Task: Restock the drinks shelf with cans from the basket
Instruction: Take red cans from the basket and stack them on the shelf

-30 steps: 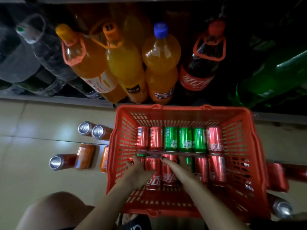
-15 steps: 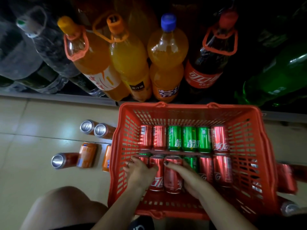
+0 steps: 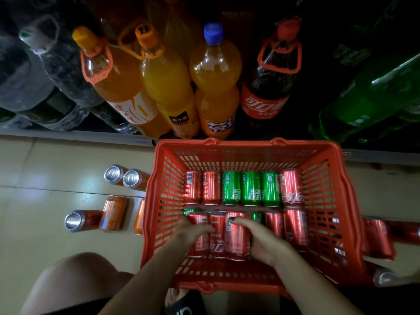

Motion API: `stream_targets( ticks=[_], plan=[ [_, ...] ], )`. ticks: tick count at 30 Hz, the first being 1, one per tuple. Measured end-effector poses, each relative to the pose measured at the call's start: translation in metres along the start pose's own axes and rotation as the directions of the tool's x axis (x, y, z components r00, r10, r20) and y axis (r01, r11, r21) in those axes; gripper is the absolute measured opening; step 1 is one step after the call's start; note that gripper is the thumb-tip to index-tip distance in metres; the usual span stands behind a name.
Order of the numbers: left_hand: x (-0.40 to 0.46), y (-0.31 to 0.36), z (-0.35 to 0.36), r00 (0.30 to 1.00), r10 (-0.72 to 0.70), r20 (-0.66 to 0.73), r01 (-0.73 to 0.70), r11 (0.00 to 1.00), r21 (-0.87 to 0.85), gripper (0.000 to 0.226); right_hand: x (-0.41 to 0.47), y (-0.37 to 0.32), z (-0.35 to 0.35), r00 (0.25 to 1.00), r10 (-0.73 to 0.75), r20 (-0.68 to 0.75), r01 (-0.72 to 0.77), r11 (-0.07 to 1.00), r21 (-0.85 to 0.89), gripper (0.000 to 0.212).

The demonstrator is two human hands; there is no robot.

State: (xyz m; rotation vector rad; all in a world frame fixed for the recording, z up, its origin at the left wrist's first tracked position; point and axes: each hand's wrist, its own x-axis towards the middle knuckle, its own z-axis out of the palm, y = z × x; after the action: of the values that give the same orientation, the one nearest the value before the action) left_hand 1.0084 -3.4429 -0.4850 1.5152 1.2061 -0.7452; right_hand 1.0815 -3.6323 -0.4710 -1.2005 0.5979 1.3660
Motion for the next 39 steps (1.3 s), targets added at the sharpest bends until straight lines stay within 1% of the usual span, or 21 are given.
stream_targets(
  ticks=[4,7,9,11,13,15,17,21,23,26,28,30,32,35,39],
  plan=[
    [0.01,-0.009,-0.007,0.996,0.049,0.074,-0.049,0.999,0.003,0.063,-0.002,0.001,0.002,1.0,-0.007,0.025,0.008,0.999,-0.035,0.015],
    [0.002,-0.004,-0.012,0.993,0.052,0.108,-0.054,0.998,0.017,0.039,-0.002,0.001,0.005,0.998,-0.015,0.054,0.018,0.998,-0.054,0.015],
    [-0.005,0.002,-0.013,0.991,0.047,0.128,-0.043,0.999,-0.031,0.026,-0.002,0.001,0.008,0.998,-0.024,0.065,0.028,0.998,-0.059,0.014],
    [-0.01,0.004,-0.011,0.985,0.027,0.172,-0.006,0.993,-0.12,0.022,0.0,0.002,0.01,0.997,-0.027,0.078,0.033,0.997,-0.071,0.014],
    [-0.015,0.005,-0.008,0.97,0.016,0.242,0.038,0.975,-0.219,0.026,-0.001,0.003,0.012,0.995,-0.031,0.091,0.039,0.995,-0.089,0.016],
    [-0.017,0.004,-0.004,0.954,0.038,0.297,0.049,0.959,-0.278,0.039,-0.001,0.005,0.011,0.995,-0.032,0.093,0.042,0.994,-0.106,0.02],
    [-0.017,0.004,-0.001,0.944,0.064,0.323,0.036,0.955,-0.294,0.047,-0.001,0.007,0.009,0.995,-0.026,0.092,0.037,0.993,-0.111,0.026],
    [-0.019,0.002,0.001,0.936,0.104,0.337,0.007,0.95,-0.311,0.05,0.0,0.01,0.005,0.993,-0.028,0.111,0.043,0.99,-0.134,0.04],
    [-0.02,0.0,0.001,0.929,0.126,0.349,-0.015,0.953,-0.302,0.056,0.0,0.011,0.004,0.994,-0.034,0.105,0.052,0.984,-0.173,0.043],
    [-0.024,-0.002,0.003,0.924,0.172,0.34,-0.06,0.947,-0.315,0.054,-0.001,0.011,0.004,0.997,-0.042,0.068,0.056,0.975,-0.217,0.056],
    [-0.026,-0.001,0.004,0.921,0.2,0.333,-0.088,0.942,-0.323,0.058,-0.002,0.012,0.003,0.996,-0.07,0.053,0.081,0.971,-0.227,0.066],
    [-0.027,0.001,0.005,0.916,0.259,0.305,-0.161,0.936,-0.314,0.062,-0.005,0.01,0.003,0.993,-0.111,0.033,0.115,0.97,-0.215,0.073],
    [-0.029,0.006,0.005,0.903,0.338,0.266,-0.251,0.917,-0.31,0.06,-0.009,0.006,0.004,0.987,-0.16,0.019,0.16,0.965,-0.209,0.084],
    [-0.04,0.014,0.002,0.873,0.421,0.247,-0.316,0.873,-0.371,0.058,-0.023,-0.011,0.008,0.969,-0.248,0.014,0.244,0.943,-0.225,0.082],
    [-0.091,0.042,-0.018,0.838,0.512,0.189,-0.396,0.808,-0.436,0.061,-0.072,-0.05,0.031,0.93,-0.36,0.07,0.364,0.888,-0.281,0.104]
  ],
)
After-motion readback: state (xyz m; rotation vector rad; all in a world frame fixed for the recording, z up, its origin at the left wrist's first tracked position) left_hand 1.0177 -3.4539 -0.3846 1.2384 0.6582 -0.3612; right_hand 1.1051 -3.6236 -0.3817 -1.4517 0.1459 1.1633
